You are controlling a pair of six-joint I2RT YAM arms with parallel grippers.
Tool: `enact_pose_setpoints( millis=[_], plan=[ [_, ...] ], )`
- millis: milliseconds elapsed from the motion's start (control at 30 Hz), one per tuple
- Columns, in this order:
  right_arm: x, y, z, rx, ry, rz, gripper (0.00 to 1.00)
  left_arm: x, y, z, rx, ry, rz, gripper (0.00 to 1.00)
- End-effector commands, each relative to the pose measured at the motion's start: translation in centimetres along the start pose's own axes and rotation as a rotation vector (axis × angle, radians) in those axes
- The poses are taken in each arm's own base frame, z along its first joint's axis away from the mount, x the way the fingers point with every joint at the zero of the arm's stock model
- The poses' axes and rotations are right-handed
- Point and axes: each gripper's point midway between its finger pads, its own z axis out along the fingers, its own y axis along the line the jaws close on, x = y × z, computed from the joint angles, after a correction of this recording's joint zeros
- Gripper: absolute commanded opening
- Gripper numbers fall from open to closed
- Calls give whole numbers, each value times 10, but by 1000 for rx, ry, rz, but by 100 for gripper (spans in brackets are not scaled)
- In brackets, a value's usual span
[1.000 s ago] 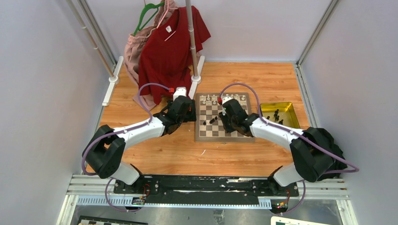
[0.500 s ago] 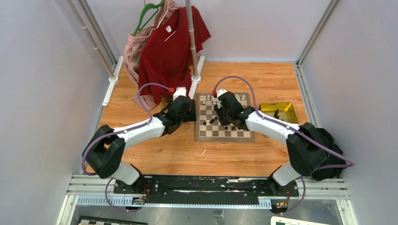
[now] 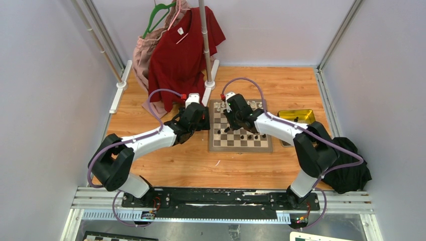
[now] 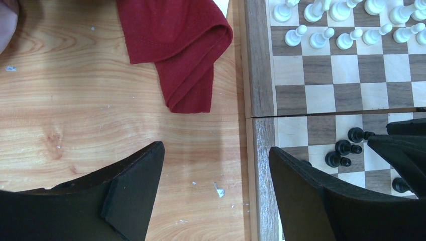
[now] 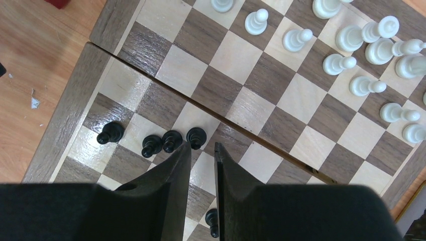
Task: Set up the chess pieces on the board
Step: Pick up the chess piece from the chessboard.
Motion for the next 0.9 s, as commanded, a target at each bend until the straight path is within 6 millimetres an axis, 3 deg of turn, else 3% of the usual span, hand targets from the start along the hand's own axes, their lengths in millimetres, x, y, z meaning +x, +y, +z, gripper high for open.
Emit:
enact_pose_setpoints(
  millis=[0,300,467,633,867],
  plan=[
    [-10,3,4,-6,-15,-19,28,-12,-1,-3,-8,-41,-2,82],
    [-8,3,11,-15,-5,-17,26,-9,0,-1,-12,-37,1,82],
    [-9,3,12,-17,-7,-17,16,-8,0,0,-14,-33,0,82],
    [-12,2,5,-17,-26,-23,6,-6,0,0,-14,-29,-1,82],
    [-9,-1,-9,-10,-42,-21,2,-4,1,0,-17,-24,-7,82]
  ],
)
